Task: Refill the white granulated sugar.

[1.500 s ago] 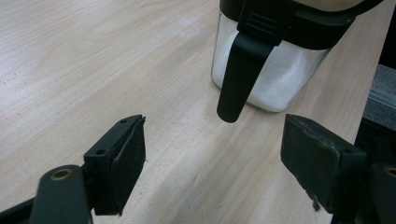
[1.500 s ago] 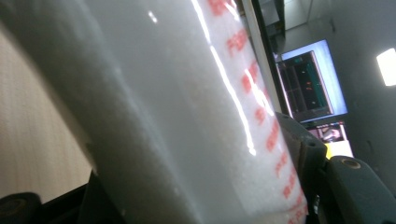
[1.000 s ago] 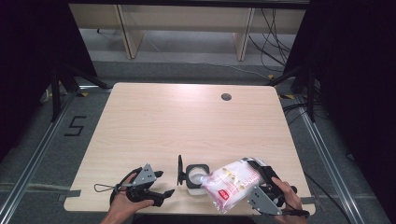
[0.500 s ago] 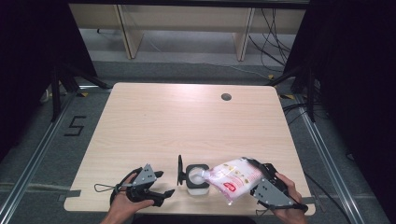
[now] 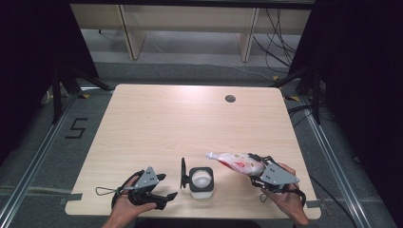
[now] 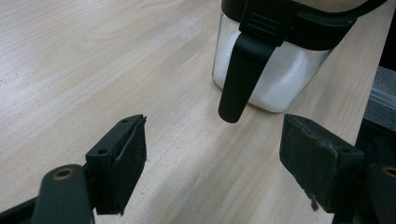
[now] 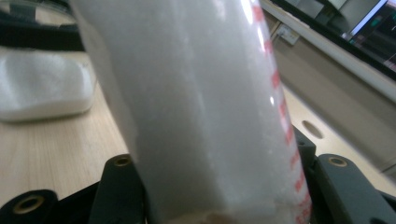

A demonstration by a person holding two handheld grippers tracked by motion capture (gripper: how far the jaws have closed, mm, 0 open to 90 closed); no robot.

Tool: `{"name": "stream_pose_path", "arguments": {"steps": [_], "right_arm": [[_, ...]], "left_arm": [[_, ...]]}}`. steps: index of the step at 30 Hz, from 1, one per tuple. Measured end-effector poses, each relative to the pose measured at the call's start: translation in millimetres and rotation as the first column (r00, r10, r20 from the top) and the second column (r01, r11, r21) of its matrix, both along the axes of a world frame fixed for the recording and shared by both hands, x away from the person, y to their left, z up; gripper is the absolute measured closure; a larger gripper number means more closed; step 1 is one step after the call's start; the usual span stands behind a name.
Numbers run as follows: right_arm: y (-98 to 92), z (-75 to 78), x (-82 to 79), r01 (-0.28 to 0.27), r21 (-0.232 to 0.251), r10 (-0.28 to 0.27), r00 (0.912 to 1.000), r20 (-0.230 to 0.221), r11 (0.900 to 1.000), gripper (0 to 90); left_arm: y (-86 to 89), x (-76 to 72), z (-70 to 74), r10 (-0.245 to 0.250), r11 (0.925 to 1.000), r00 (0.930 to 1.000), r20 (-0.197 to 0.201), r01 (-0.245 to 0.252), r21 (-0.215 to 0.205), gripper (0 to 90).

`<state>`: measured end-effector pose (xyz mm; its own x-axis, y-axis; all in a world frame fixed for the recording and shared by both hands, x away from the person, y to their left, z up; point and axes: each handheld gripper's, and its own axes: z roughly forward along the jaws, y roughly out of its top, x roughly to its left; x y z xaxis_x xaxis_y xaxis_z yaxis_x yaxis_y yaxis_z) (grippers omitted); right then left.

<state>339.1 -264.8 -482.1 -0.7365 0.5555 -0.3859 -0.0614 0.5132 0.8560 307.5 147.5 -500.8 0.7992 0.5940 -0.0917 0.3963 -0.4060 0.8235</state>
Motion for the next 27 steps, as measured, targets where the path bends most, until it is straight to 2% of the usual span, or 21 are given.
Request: {"name": "stream_pose_path", "arguments": {"steps": [1,3,4,5,6,7,9,10,11,13,14,15,16,17,19,20,22,23,25,26,27], "right_arm": [[-0.2,-2.2,3.9,0.002,0.03,-0.003,1.0,0.007,1.0,49.5],[-2.7,-6.2,12.5,0.004,0.065,-0.002,0.9995,-0.032,0.998,50.8],[-3.1,-8.4,15.9,0.007,0.07,-0.006,0.9998,-0.021,0.998,51.5],[-3.1,-11.3,18.3,0.019,0.096,-0.015,0.9991,-0.04,0.995,52.2],[-4.8,-12.6,21.1,0.015,0.102,-0.009,0.998,-0.063,0.995,53.2],[-5.1,-14.1,21.4,0.034,0.124,-0.024,0.9959,-0.087,0.992,53.7],[-7.7,-15.5,26.7,0.043,0.179,-0.027,0.9952,-0.094,0.983,54.3],[-9.5,-16.6,28.2,0.052,0.188,-0.036,0.9958,-0.084,0.981,54.3],[-12.0,-17.2,28.1,0.057,0.184,-0.04,0.9944,-0.098,0.981,54.4],[-14.7,-19.1,28.3,0.059,0.199,-0.04,0.9941,-0.101,0.978,54.4],[-15.2,-20.2,27.6,0.065,0.213,-0.045,0.9943,-0.096,0.975,54.5],[-17.7,-20.2,27.3,0.061,0.199,-0.041,0.9942,-0.1,0.978,54.5],[-18.0,-22.8,27.1,0.075,0.237,-0.052,0.9936,-0.1,0.969,54.5],[-20.6,-22.6,26.5,0.074,0.231,-0.046,0.9912,-0.124,0.97,54.5],[-23.1,-24.1,26.2,0.074,0.241,-0.046,0.9913,-0.123,0.968,54.5],[-23.5,-25.4,26.3,0.075,0.243,-0.052,0.9936,-0.1,0.967,54.5],[-25.0,-24.9,25.4,0.074,0.229,-0.048,0.992,-0.117,0.971,54.6],[-23.3,-26.4,25.2,0.089,0.261,-0.061,0.9916,-0.114,0.961,54.6],[-26.2,-25.5,25.9,0.077,0.24,-0.048,0.9911,-0.124,0.968,54.6],[-26.8,-26.3,24.3,0.101,0.264,-0.065,0.9878,-0.141,0.959,54.5],[-28.8,-26.1,24.5,0.096,0.254,-0.059,0.9872,-0.148,0.962,54.6]], "left_arm": [[0.0,0.0,0.2,0.0,1.0,1.0,-0.001,0.0,0.0,22.5],[0.6,0.3,0.5,-0.003,1.0,1.0,0.002,0.003,0.003,22.5],[0.9,0.5,0.7,-0.006,1.0,1.0,0.004,0.006,0.004,22.5],[2.4,1.4,1.2,-0.019,0.9995,0.9997,0.017,0.019,0.024,22.5],[1.1,0.6,0.6,-0.008,1.0,0.9999,0.009,0.008,-0.001,22.5],[1.3,0.8,0.8,-0.008,1.0,0.9999,0.011,0.008,0.002,22.5],[2.3,1.4,1.7,-0.019,0.9997,0.9997,0.016,0.019,0.013,22.5],[2.1,0.9,1.9,-0.016,0.9998,0.9997,0.017,0.016,0.01,22.5],[0.6,-0.9,1.2,0.005,0.9998,1.0,-0.002,-0.005,-0.019,22.5],[0.7,-0.9,1.2,0.008,0.9997,1.0,-0.003,-0.008,-0.021,22.5],[1.5,-0.4,1.4,0.004,0.9999,1.0,0.0,-0.004,-0.01,22.5],[1.4,-0.6,1.5,0.005,1.0,1.0,-0.001,-0.005,-0.009,22.5],[0.9,-0.9,1.6,0.005,0.9998,1.0,-0.003,-0.005,-0.017,22.5],[1.6,-0.7,2.1,-0.002,1.0,1.0,0.0,0.002,-0.008,22.5],[1.2,-0.7,1.8,0.004,0.9999,1.0,-0.001,-0.004,-0.016,22.5],[1.5,-0.6,1.7,0.004,0.9999,1.0,-0.003,-0.004,-0.012,22.5],[0.9,-0.9,1.3,0.008,0.9998,1.0,-0.002,-0.008,-0.018,22.5],[1.3,-0.7,1.8,0.002,0.9999,1.0,0.0,-0.002,-0.015,22.5],[2.4,-0.2,2.6,-0.005,1.0,0.9999,0.01,0.005,-0.001,22.5],[2.0,-0.4,2.2,0.001,1.0,1.0,0.007,-0.001,-0.01,22.5],[1.9,-0.3,2.0,-0.001,0.9999,1.0,0.006,0.001,-0.012,22.5]]}}
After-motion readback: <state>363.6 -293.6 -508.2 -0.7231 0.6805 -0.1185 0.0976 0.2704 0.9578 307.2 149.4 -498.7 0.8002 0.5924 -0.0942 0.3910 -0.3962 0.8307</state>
